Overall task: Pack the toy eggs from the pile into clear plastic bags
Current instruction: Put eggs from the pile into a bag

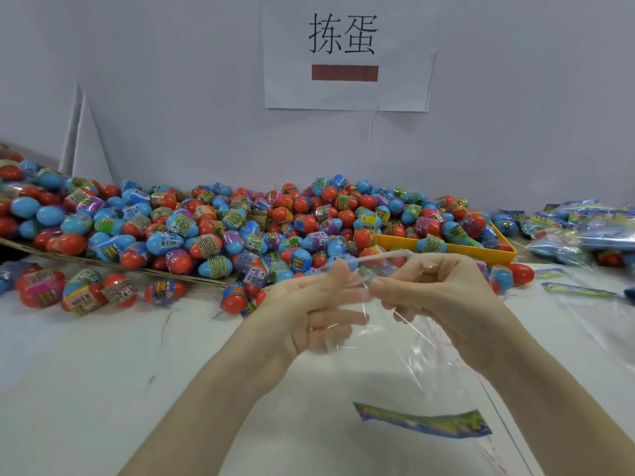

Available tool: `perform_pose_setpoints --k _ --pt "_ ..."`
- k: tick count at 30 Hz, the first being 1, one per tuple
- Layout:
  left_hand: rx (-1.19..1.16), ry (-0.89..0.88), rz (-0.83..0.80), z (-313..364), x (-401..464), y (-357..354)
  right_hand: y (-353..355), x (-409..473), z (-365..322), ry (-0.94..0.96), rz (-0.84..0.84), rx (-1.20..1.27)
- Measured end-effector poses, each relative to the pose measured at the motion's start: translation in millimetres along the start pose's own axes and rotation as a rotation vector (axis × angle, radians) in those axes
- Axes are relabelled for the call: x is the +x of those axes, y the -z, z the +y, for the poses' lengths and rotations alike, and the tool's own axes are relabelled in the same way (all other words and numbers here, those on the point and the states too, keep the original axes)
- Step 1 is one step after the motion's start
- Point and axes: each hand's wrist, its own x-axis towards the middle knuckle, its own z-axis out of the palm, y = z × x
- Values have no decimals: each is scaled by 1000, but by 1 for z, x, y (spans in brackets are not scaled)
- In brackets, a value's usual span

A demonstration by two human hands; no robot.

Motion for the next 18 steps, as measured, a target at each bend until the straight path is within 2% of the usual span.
perform_pose_setpoints --k 3,6,9,11,13,14,15,16,18 --pt "9 -49 -102 0 -4 3 1 -1 -1 11 -26 54" --pt "46 -74 -72 3 -4 3 6 1 1 -40 -10 81" --pt "119 -37 -10 -3 -1 5 9 0 0 -126 -60 -5" --pt "142 76 7 -9 0 1 14 3 2 -89 94 -45" --pt "207 204 -40 -19 2 -5 20 6 4 69 391 -83" --pt "224 256 -94 -24 3 -9 20 7 5 164 475 -128" --pt "264 307 -148 -26 2 -12 17 8 7 238 467 -199" --pt "317 328 -203 -28 2 -14 11 9 10 278 388 -287" --pt "415 407 -317 -28 2 -14 -4 15 23 270 149 -490"
